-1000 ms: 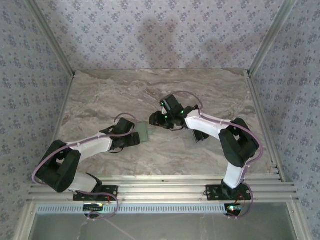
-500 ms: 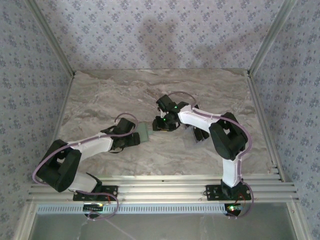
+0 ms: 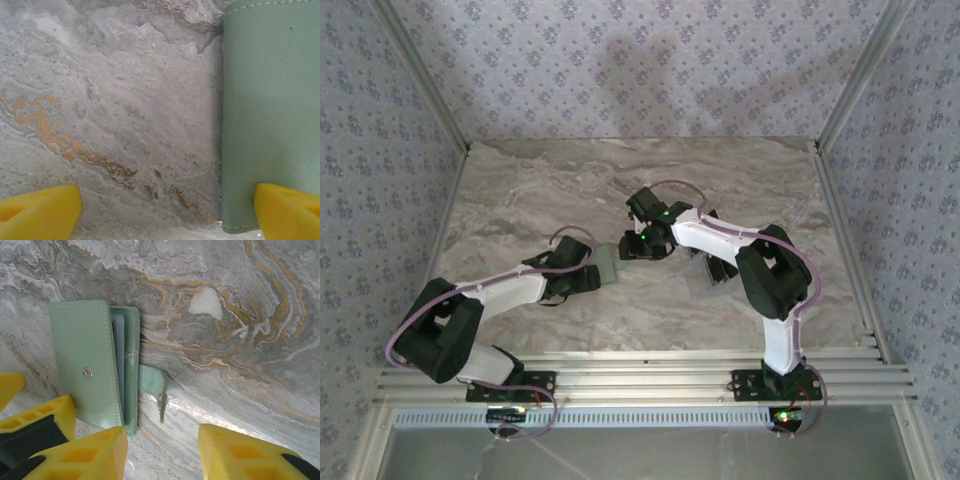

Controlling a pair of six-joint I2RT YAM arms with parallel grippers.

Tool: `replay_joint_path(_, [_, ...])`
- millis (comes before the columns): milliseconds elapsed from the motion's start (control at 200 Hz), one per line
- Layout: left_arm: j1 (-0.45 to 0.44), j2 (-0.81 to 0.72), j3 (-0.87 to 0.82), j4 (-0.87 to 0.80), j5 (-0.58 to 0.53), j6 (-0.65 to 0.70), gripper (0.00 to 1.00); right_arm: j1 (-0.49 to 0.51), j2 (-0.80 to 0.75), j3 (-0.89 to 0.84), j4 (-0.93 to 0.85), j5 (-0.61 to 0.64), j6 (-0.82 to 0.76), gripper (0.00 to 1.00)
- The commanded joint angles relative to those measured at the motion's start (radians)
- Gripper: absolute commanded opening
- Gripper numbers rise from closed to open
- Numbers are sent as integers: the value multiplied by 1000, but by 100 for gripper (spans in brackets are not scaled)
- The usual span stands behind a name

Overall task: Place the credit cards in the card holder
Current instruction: Close the button on the card holder.

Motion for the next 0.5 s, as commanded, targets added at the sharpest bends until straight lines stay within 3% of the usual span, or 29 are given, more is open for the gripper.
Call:
replay_joint_path(0, [0, 68, -30, 12, 41, -15, 91, 2, 29, 33, -32, 12, -16, 41])
replay_joint_path(495, [-1, 72, -27, 19, 44, -17, 91, -4, 54, 41, -41, -2, -23, 23])
